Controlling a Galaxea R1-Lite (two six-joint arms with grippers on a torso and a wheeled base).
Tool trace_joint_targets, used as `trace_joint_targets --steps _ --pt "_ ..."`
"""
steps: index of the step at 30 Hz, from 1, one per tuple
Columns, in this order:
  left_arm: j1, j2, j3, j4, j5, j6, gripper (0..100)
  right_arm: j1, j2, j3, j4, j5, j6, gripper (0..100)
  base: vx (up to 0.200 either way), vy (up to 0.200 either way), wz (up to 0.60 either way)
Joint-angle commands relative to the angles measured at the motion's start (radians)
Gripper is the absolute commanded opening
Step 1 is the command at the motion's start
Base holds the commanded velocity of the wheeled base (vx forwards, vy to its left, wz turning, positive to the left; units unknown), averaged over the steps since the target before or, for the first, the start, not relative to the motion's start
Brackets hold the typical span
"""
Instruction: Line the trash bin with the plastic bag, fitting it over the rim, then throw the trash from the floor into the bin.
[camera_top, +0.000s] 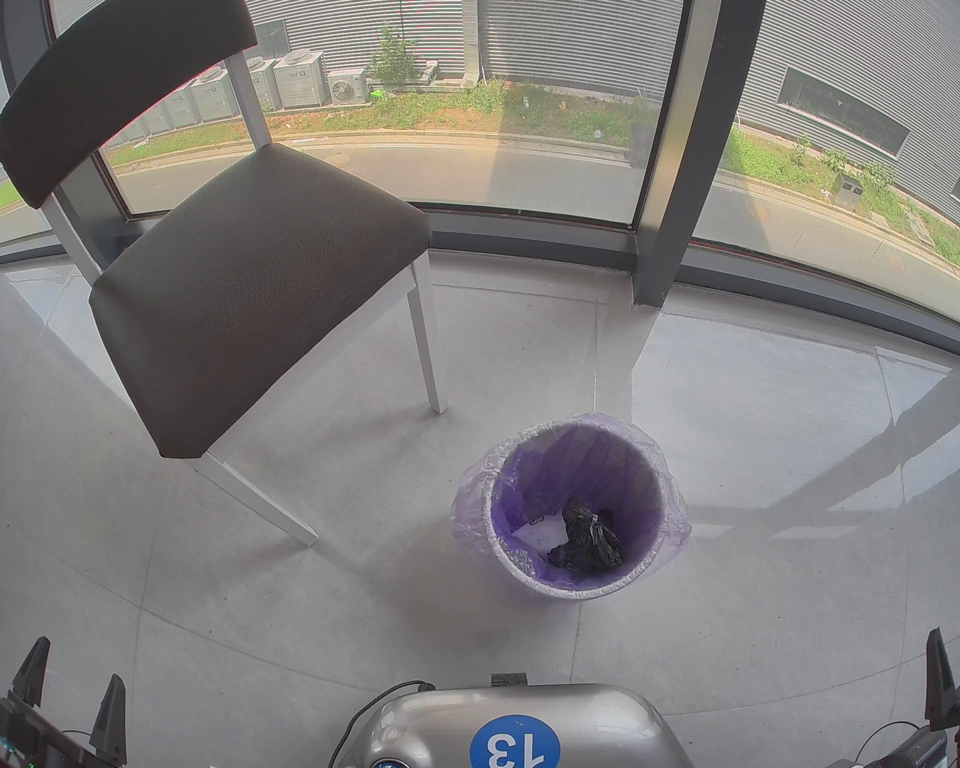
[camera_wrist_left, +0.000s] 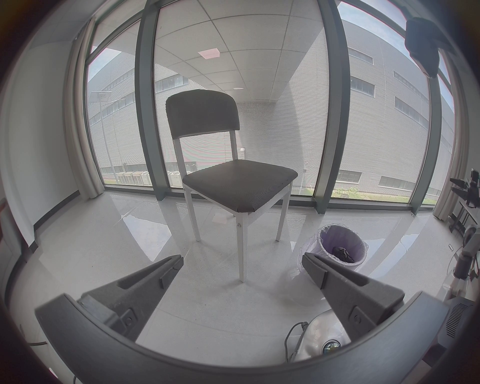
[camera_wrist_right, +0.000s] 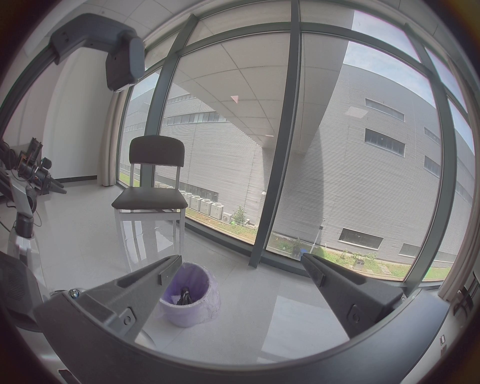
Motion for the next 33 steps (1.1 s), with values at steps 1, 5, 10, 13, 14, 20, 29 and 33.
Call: trace_joint_targets --steps 1,5,10,13,14,20,29,33 --pt "0.0 -0.015 0.018 0.0 0.002 -0.004 100 0.0 -0.013 0.026 0.018 0.002 0.006 100 0.0 0.0 0.0" --pt "0.0 -0.015 0.018 0.001 0.006 -0.009 100 0.0 -0.012 0.026 0.058 -0.004 0.01 100 0.0 0.0 0.0" --pt "0.0 -0.015 0.018 0.001 0.006 -0.01 100 0.0 -0.013 0.026 0.176 -0.02 0.021 100 0.0 0.0 0.0" --pt "0.0 -0.015 0.018 0.001 0.008 -0.009 100 0.0 -0.013 0.026 0.202 -0.041 0.027 100 0.0 0.0 0.0" --pt "-0.001 -0.015 0.018 0.001 0.008 -0.009 100 0.0 -0.012 0.026 0.202 -0.043 0.033 100 0.0 0.0 0.0" --pt "-0.001 -0.015 0.018 0.001 0.008 -0.01 100 -0.001 -0.012 0.026 0.205 -0.044 0.046 100 0.0 0.0 0.0" --pt "0.0 -0.015 0.018 0.001 0.008 -0.01 100 -0.001 -0.012 0.026 0.21 -0.02 0.03 100 0.0 0.0 0.0" --pt "-0.001 -0.015 0.018 0.001 0.008 -0.01 100 -0.001 -0.012 0.026 0.21 -0.017 0.03 100 0.0 0.0 0.0"
